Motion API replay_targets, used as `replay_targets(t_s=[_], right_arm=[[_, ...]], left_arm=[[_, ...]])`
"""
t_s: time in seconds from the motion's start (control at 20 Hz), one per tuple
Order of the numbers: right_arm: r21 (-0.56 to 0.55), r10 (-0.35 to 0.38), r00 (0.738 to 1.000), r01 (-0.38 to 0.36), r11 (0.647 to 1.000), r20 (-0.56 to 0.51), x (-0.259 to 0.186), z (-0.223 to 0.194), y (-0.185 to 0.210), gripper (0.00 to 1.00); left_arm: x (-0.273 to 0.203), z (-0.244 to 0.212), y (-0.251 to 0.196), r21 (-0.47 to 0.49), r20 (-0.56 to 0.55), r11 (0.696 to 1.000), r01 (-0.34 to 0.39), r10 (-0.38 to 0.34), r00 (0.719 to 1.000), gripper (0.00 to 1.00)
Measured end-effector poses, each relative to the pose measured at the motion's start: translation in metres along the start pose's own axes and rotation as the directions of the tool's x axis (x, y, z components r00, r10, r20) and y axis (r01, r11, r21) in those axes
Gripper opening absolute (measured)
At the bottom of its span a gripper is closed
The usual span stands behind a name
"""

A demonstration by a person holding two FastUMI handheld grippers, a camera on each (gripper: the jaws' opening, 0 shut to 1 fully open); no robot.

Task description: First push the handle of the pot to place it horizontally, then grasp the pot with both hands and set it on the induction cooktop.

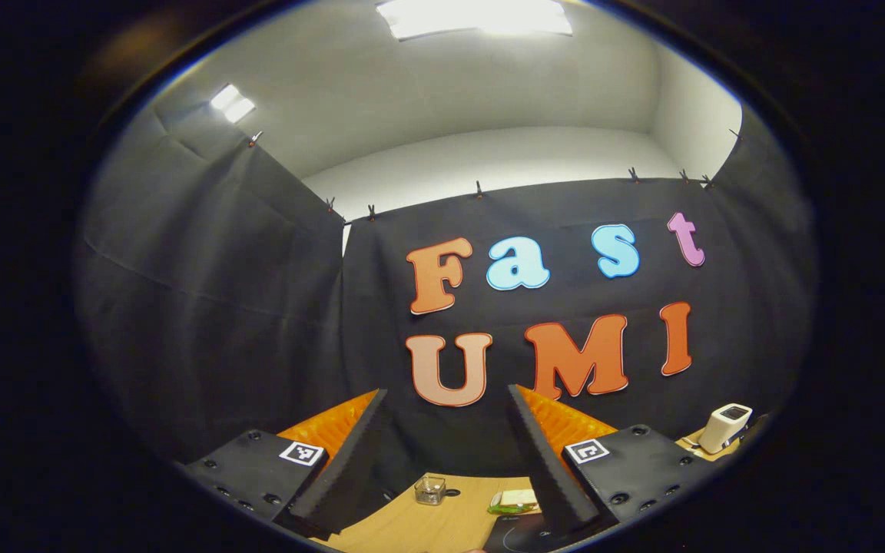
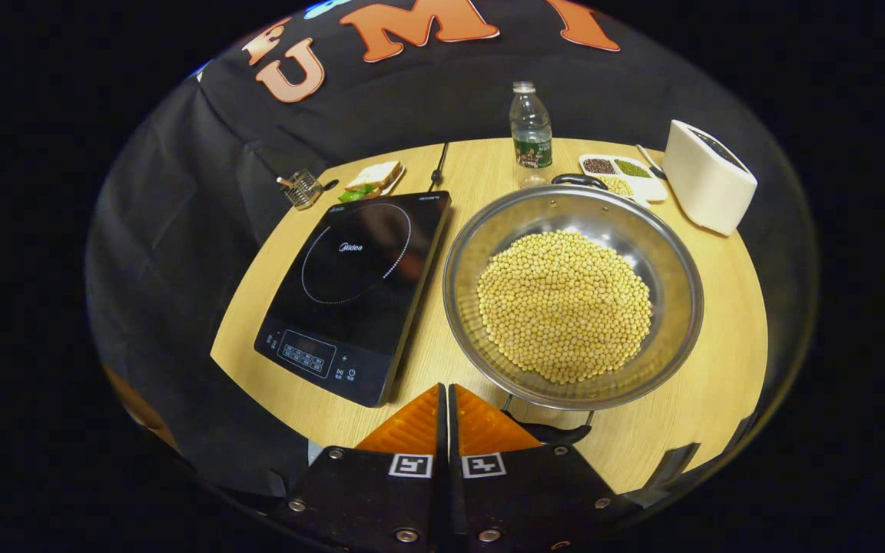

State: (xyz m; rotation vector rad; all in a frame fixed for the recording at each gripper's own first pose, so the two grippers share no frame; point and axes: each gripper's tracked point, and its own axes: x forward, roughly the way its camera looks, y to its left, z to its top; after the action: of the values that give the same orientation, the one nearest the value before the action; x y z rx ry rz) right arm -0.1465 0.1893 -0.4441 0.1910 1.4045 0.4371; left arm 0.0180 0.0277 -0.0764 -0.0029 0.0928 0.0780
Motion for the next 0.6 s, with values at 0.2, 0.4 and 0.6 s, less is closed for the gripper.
replay_targets(t_s=[0.2,0.4,0.6], right_arm=[[0.035,-0.014,0.998,0.016,0.999,-0.059,0.021,-0.008,-0.007,0.0],[0.088,-0.028,0.995,0.037,0.995,-0.097,0.035,-0.013,-0.02,0.0],[0.134,0.006,0.993,0.01,0.991,-0.117,0.042,-0.017,-0.019,0.0]], left_arm=[[0.003,-0.005,0.006,0.008,-0.008,1.0,-0.005,0.005,1.0,0.98],[0.007,-0.016,0.009,0.001,-0.02,1.0,-0.006,0.006,1.0,0.98],[0.013,-0.034,0.007,-0.003,-0.062,1.0,0.0,-0.001,0.998,0.98]])
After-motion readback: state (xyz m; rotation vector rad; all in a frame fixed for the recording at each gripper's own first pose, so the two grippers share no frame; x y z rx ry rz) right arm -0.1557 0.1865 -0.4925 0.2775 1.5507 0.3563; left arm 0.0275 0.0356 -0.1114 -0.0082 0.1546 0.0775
